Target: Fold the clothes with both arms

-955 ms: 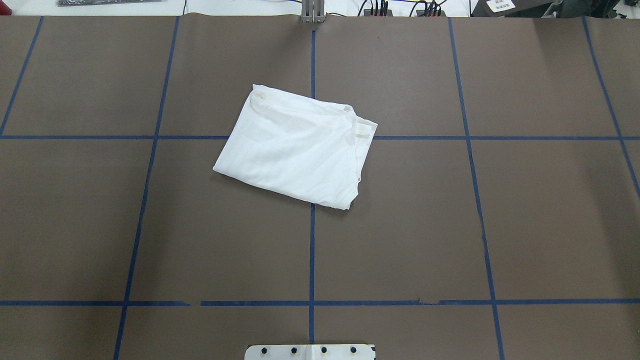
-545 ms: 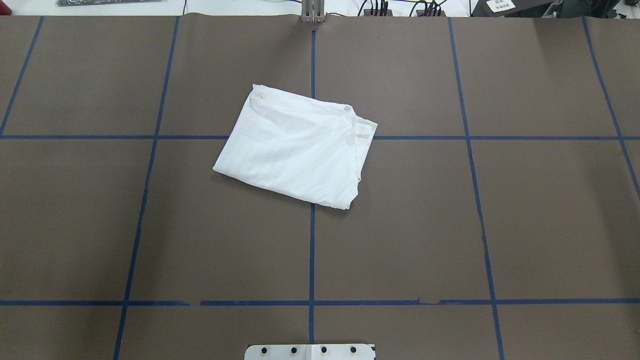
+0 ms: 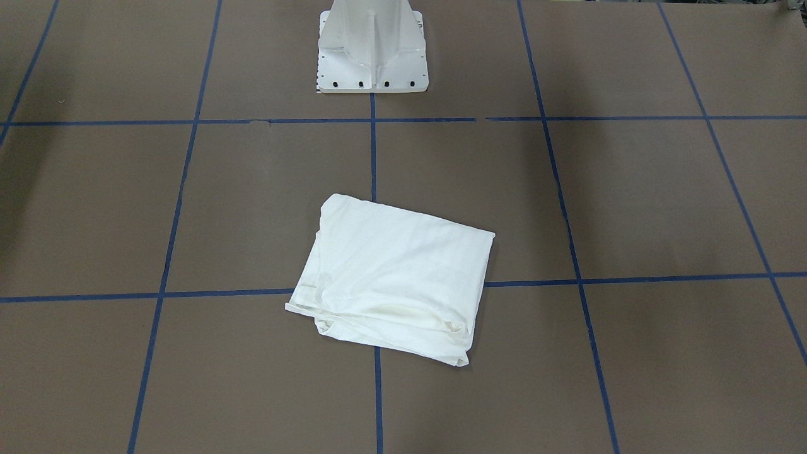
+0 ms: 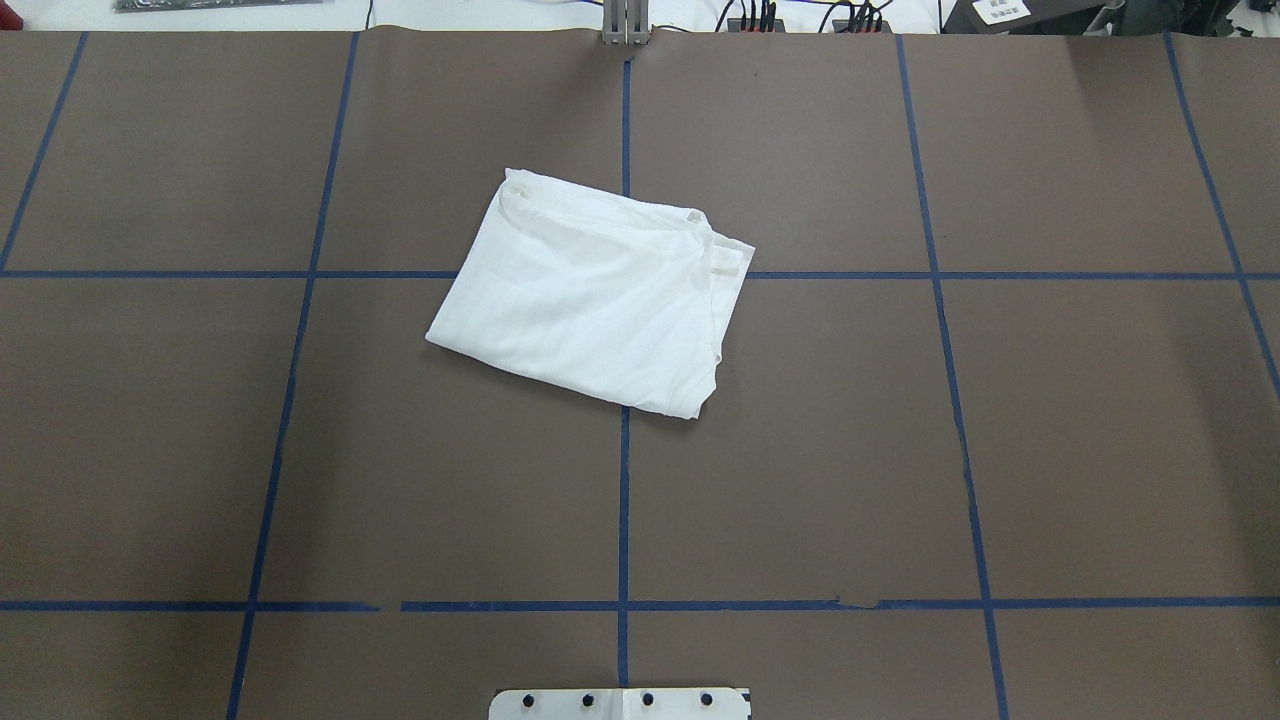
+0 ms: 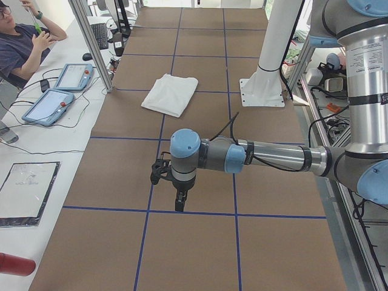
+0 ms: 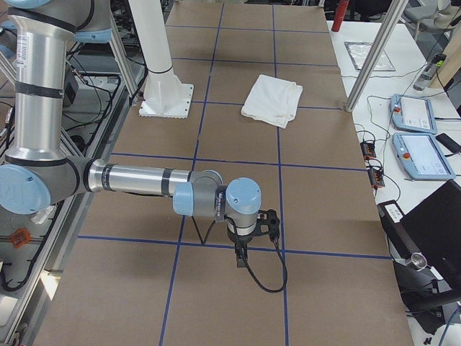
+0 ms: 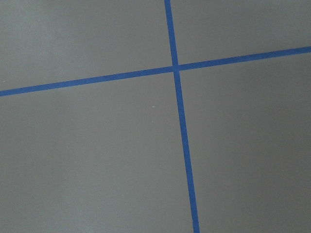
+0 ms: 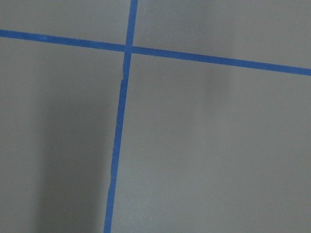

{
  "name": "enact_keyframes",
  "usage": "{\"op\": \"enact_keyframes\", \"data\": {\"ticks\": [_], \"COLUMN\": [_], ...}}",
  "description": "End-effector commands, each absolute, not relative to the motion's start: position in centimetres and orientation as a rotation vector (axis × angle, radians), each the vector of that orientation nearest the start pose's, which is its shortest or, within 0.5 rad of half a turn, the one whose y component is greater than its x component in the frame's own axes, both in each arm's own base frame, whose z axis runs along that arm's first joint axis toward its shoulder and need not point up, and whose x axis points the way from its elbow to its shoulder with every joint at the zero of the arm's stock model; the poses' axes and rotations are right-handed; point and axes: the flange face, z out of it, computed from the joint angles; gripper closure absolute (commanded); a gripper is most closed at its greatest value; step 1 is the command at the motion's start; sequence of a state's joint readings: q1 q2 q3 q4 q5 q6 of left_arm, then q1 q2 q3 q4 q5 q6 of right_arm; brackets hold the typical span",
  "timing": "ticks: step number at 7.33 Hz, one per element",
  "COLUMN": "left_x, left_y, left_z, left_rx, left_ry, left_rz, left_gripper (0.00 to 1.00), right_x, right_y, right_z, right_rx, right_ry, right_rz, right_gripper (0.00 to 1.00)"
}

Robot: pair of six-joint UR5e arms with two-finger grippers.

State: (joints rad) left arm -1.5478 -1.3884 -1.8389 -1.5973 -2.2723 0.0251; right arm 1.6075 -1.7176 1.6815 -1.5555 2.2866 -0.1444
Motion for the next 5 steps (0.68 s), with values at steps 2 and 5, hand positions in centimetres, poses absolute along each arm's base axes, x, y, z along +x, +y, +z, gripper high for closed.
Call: {"op": "enact_keyframes", "data": {"ticks": [2, 5], "left_x": [-5.97, -5.97], "left_y": [-40.30, -40.31], "left_z": [62.26, 62.17], "left_rx": [0.079, 0.081], "left_ry": [0.702, 0.702], "left_rz": [0.074, 0.075], "left_gripper": [0.00, 0.00], "right_x": [8.43, 8.44], "right_y": [-42.44, -42.17], "right_z": [67.62, 67.99], "right_rx": [0.037, 0.029], "right_ry": [-0.714, -0.714], "right_rz": [-0.081, -0.079], "right_gripper": [0.00, 0.00]}}
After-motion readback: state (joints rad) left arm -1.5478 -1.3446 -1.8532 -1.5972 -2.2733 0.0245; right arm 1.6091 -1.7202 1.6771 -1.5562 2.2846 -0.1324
